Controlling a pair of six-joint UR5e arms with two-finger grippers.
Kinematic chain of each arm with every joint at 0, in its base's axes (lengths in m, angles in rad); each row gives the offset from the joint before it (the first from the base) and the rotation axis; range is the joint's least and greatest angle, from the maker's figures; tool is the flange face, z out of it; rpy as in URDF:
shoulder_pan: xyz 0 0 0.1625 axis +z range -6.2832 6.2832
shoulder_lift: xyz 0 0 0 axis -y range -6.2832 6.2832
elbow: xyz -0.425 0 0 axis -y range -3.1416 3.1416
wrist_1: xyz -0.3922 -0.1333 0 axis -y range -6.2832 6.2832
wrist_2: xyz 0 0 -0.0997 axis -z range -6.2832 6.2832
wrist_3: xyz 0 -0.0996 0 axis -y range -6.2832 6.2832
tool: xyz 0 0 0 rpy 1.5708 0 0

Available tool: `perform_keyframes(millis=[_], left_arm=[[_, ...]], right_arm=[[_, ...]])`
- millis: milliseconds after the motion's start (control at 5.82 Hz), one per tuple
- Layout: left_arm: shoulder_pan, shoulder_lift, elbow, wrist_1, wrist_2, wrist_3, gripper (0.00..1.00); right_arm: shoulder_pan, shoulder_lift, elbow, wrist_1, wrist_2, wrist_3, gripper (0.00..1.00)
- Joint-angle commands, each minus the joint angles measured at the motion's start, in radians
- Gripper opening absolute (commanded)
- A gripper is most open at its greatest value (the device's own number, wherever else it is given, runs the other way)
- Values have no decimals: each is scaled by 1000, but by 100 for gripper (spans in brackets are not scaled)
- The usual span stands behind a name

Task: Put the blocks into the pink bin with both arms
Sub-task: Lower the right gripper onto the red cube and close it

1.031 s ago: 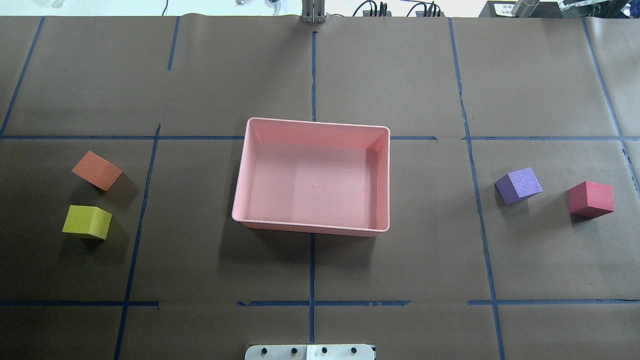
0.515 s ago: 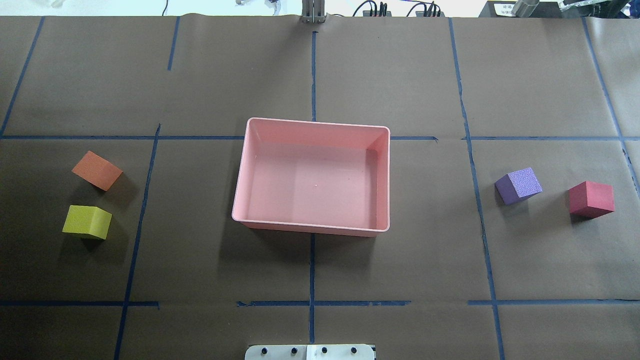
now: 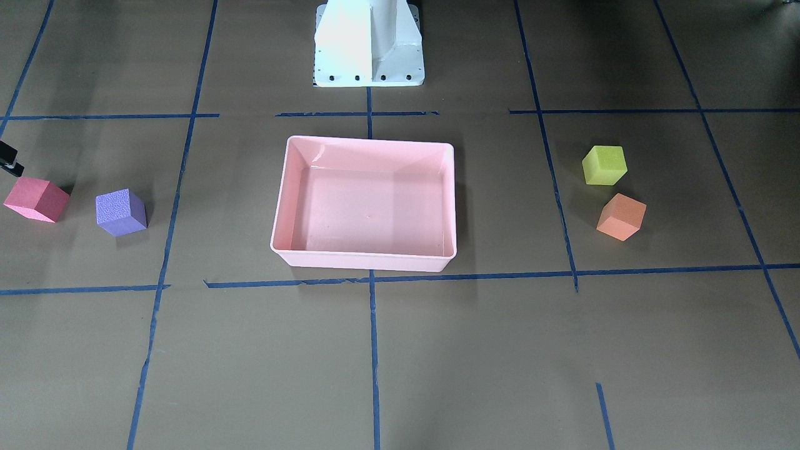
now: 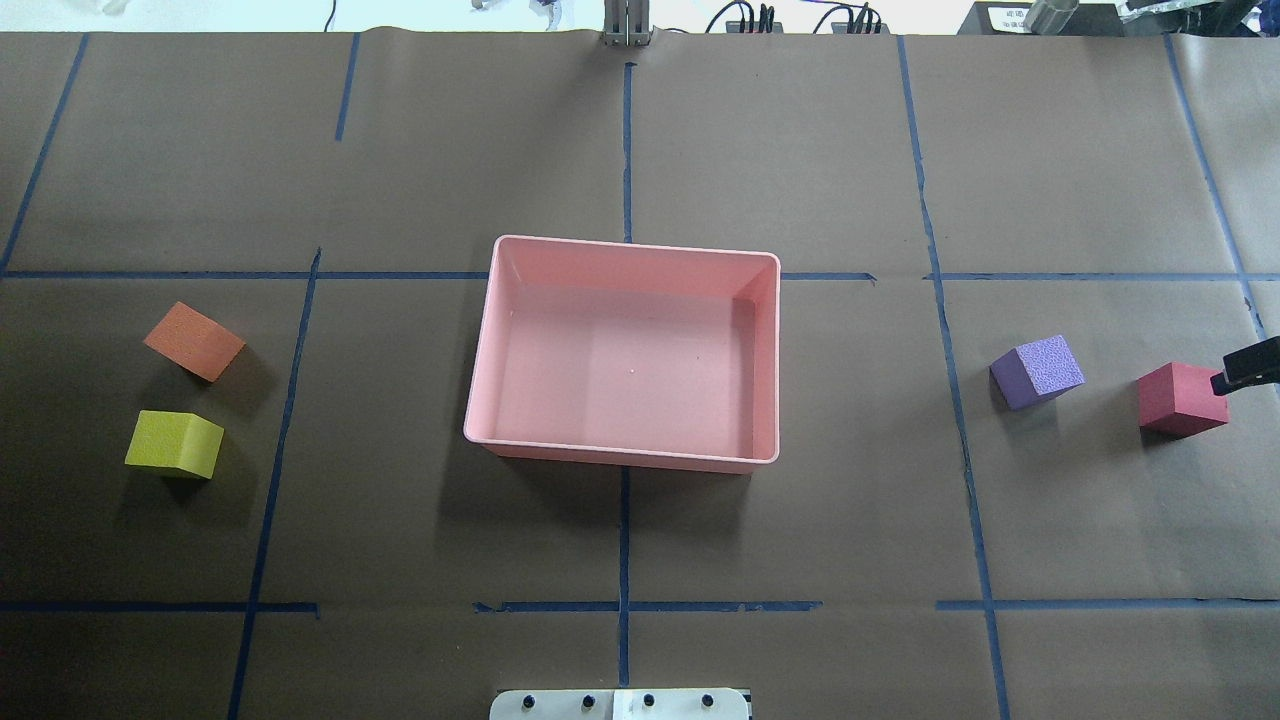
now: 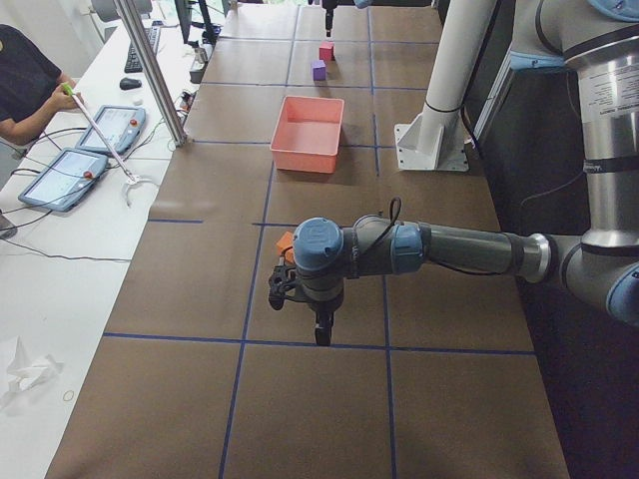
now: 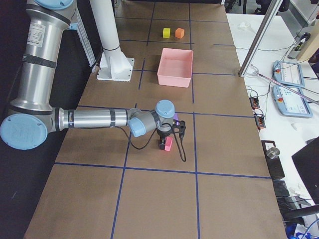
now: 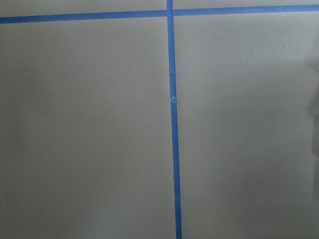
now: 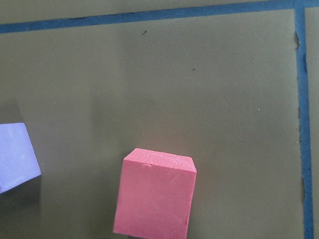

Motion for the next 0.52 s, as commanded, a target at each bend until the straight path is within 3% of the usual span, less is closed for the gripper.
perform_keyframes(millis=[0, 344], left_arm=[[0, 0, 0, 0, 0, 0, 100], [0, 2, -2, 0, 0, 0, 100]], right_arm=[[-55, 26, -28, 22, -30, 52, 100], [-123, 75, -46, 22, -93, 137, 100]])
